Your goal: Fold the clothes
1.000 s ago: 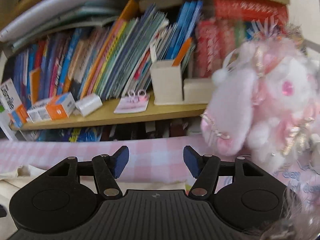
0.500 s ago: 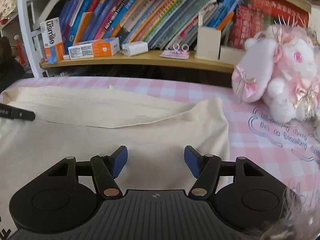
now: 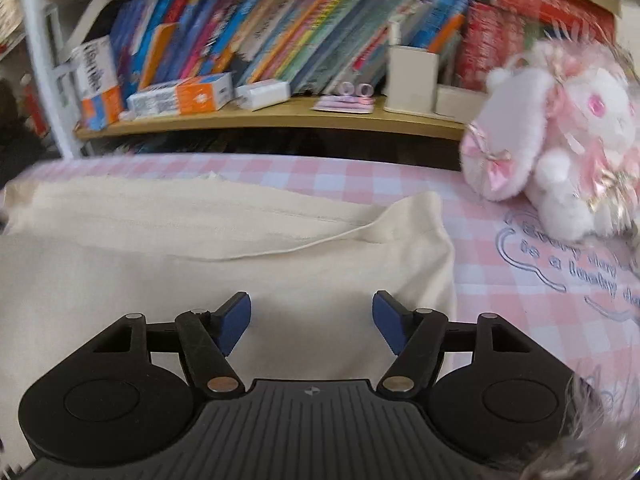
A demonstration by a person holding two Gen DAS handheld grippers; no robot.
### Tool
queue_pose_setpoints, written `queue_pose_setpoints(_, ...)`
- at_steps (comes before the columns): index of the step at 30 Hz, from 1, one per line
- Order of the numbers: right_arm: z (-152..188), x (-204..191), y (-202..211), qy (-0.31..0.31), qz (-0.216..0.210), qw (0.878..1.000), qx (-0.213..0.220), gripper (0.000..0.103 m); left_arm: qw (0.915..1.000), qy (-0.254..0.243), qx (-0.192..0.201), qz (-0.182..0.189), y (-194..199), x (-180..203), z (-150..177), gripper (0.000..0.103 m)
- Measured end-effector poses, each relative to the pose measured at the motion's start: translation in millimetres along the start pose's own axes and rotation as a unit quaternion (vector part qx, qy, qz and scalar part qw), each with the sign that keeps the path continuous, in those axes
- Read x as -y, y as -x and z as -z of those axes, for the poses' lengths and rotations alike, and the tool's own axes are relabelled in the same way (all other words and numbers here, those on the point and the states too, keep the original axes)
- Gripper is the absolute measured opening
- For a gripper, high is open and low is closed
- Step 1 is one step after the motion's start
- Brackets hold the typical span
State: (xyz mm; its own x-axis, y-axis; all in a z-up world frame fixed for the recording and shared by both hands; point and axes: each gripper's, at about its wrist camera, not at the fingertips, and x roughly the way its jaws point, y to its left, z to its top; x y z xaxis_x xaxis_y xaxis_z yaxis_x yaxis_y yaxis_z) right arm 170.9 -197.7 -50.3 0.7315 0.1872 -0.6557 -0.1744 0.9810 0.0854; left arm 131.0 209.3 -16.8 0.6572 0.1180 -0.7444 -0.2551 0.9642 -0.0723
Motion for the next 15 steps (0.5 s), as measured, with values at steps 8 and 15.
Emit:
queue_pose_setpoints(8,6,32,42,-0.066,0.031,0.997,0.005,0.066,0.9990,-0.038,-0.014,-0.017,62,-30,50,0.045)
queue_pose_setpoints(15,40,44,99,-0.069,0.053,0.996,-0.010,0.066,0.9994,-0.031,-0.008,-0.007,80,-35,63,0.046)
